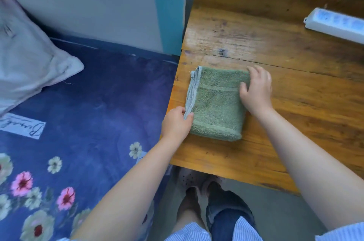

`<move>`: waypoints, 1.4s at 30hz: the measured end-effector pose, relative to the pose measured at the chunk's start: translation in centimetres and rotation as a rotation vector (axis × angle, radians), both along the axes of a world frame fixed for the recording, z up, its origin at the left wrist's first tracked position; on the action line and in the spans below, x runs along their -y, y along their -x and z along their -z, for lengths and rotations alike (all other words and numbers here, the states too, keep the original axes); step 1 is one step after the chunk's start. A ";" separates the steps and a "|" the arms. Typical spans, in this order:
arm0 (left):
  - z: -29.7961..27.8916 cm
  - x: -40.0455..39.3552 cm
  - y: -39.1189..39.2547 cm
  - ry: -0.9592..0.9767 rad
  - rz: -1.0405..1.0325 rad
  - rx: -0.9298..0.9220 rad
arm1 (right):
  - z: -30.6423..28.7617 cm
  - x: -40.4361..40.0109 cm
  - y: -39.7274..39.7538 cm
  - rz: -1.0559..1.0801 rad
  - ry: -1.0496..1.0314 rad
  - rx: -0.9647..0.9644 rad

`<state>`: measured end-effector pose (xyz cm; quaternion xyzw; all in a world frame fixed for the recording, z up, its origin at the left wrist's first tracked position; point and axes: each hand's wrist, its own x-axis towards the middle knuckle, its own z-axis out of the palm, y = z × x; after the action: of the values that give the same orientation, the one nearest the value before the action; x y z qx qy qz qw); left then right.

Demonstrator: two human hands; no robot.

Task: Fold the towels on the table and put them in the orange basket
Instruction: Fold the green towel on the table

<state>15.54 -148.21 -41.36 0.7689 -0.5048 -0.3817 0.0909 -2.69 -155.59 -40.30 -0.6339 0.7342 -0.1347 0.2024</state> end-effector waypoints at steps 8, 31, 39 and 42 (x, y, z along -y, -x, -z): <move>-1.8 -0.2 0.1 0.114 0.077 0.110 | 0.0 3.6 1.4 -0.167 -0.213 -0.105; 2.1 -0.9 -0.6 0.338 0.653 0.489 | 3.7 -8.2 2.2 -0.771 0.091 -0.441; 2.2 -0.7 -1.2 0.365 0.737 0.445 | 5.0 -8.1 3.2 -0.839 0.182 -0.417; 2.1 -1.1 -1.0 0.333 0.742 0.465 | 5.1 -8.2 3.5 -0.806 0.144 -0.435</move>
<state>16.56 -147.10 -43.44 0.5767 -0.8069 -0.1196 -0.0452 -6.19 -147.39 -45.38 -0.8946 0.4436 0.0400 0.0353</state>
